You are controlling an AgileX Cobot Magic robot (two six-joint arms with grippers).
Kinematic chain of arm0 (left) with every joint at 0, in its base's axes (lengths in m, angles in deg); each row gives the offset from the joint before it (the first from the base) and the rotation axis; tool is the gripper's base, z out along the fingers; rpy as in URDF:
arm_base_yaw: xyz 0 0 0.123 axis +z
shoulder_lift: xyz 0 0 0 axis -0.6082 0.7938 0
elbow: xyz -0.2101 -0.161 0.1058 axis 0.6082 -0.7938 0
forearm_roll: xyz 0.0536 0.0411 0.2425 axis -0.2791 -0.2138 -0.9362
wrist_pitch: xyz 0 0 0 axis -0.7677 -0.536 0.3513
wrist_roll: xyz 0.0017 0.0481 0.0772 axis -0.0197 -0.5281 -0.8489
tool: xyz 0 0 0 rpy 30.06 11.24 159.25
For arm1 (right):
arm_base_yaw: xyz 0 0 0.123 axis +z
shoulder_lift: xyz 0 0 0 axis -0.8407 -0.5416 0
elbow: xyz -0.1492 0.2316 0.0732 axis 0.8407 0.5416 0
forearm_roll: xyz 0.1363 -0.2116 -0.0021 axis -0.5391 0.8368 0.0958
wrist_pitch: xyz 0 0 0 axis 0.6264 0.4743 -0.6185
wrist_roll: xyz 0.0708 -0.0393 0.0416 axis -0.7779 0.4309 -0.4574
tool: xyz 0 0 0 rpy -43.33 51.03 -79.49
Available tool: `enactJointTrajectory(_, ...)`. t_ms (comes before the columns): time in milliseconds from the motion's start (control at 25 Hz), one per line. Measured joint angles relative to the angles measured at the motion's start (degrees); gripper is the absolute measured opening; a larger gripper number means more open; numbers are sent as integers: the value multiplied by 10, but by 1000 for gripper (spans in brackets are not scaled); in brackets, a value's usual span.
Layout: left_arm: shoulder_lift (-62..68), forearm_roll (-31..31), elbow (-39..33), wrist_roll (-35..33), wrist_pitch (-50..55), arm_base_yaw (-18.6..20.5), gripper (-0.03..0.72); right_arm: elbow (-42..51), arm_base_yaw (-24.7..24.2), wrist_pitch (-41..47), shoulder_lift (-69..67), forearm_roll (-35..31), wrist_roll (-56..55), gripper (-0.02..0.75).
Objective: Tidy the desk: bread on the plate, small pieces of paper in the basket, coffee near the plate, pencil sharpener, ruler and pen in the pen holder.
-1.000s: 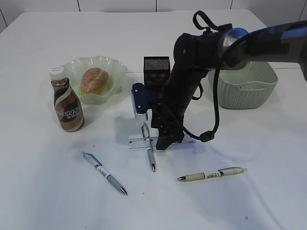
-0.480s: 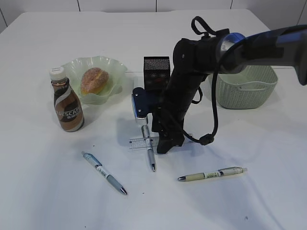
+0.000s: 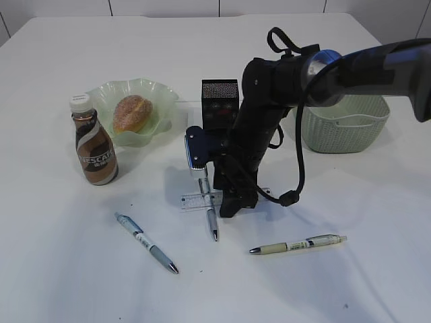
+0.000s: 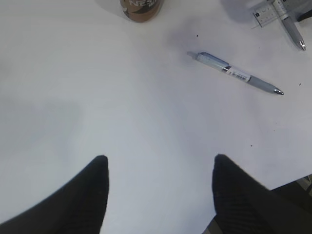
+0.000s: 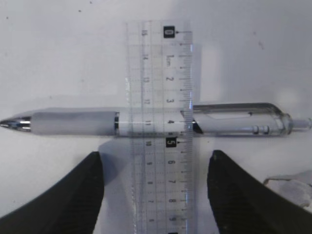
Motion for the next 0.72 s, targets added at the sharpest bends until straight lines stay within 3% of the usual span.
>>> enactJointTrajectory(720,0,0,0,0,1,0,466,0,0,0,0,-5,0,519)
